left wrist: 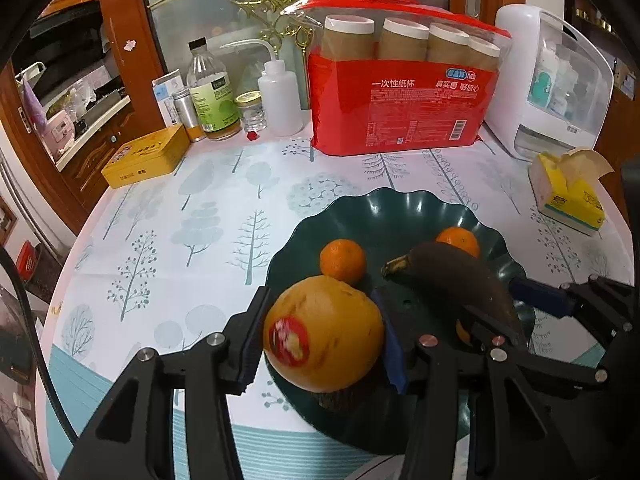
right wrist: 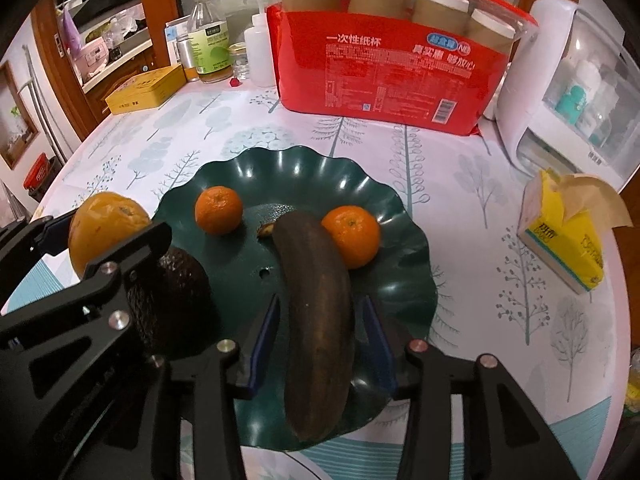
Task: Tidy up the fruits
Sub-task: 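Withdraw both tools from the green plate toward the loose orange and dried fruit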
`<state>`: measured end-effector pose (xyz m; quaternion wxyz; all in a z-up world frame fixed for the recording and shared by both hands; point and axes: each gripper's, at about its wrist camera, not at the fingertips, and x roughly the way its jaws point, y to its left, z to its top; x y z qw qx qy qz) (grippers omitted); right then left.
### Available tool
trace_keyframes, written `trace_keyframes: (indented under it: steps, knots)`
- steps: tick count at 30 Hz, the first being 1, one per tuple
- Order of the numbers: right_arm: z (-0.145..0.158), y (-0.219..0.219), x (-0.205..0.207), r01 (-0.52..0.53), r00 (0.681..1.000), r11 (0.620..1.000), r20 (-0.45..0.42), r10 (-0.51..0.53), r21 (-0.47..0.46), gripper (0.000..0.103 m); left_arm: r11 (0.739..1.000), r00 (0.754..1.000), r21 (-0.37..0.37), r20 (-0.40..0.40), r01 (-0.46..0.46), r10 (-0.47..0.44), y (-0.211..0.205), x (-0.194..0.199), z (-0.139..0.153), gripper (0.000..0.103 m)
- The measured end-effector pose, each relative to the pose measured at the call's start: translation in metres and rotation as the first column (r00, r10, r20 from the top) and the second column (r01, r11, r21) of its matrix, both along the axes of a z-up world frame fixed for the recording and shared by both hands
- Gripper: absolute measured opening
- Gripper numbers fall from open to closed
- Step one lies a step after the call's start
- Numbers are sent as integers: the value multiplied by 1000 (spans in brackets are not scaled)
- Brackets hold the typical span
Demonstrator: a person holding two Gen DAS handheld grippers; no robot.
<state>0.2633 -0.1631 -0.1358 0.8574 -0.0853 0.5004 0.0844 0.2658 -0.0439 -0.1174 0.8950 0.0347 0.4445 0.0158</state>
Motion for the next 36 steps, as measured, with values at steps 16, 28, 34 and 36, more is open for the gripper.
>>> trace_keyframes:
  steps: [16, 28, 34, 36]
  knots:
    - [13, -2, -16, 35, 997, 999, 67, -33, -24, 47, 998, 998, 53, 68, -23, 19, 3, -15, 18, 82]
    - [17, 2, -24, 11, 999, 1000, 53, -11, 3, 47, 986, 995, 145, 59, -83, 75, 72, -75, 38, 83]
    - [37, 30, -49, -74, 994, 997, 87, 72, 14, 46, 921, 931, 189, -61, -342, 359, 234, -199, 31, 85]
    - [42, 46, -63, -102, 992, 995, 83, 100, 20, 46, 892, 886, 128, -123, -433, 448, 277, -235, 21, 85]
